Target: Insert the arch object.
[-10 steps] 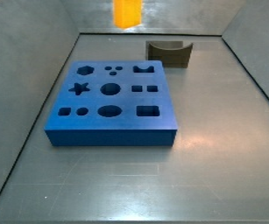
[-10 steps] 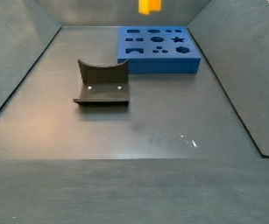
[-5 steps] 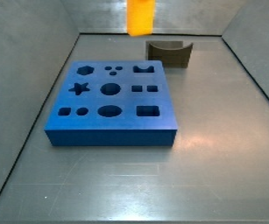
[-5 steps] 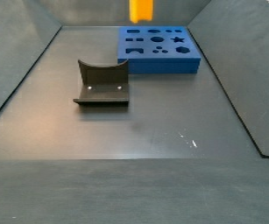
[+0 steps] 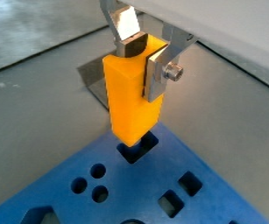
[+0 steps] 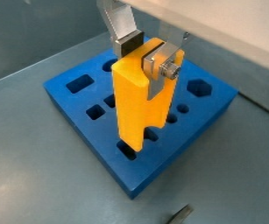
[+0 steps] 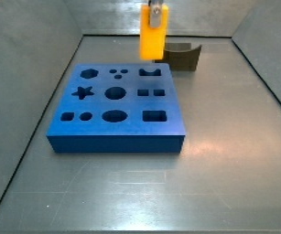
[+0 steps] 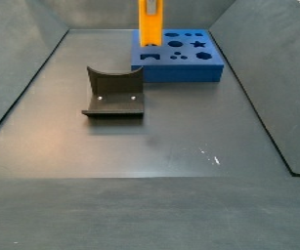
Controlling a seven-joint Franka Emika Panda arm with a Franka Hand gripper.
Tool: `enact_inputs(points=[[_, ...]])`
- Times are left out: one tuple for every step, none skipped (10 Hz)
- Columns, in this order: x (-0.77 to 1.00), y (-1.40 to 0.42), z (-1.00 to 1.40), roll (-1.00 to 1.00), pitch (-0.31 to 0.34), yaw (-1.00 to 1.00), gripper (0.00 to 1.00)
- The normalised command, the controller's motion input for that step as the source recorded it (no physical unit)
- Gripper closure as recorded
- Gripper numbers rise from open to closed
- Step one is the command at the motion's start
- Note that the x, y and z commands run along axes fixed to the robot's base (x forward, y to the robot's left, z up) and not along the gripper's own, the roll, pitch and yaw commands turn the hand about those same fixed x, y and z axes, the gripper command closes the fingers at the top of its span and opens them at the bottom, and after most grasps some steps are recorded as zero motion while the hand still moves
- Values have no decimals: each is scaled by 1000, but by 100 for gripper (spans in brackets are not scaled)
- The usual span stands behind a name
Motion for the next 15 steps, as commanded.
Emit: enact_inputs(points=[[-9,0,-160,0,-19,0,100],[-14,0,-329,64,-64,31,100],[0,-40,-369,29,-11,9,100],[91,-91,-311,30,0,0,100],[83,-23,-209,0,0,-206,100],[34,-11,-157,-10,0,-289,100],[69,-31,-146,0,0,-286,100],[100,-20,-203,0,0,-271,100],[123,-9,-246,13,6,-234,100],[129,0,-257,37,11,-134,100],[94,0,-291,63,6,-46,100],[77,0,-349,57,0,-20,100],[46,0,-437,20,-27,-49,100],[46,-17,-426,20,-56,-57,100],[54,-57,-289,-10,-99,-123,100]])
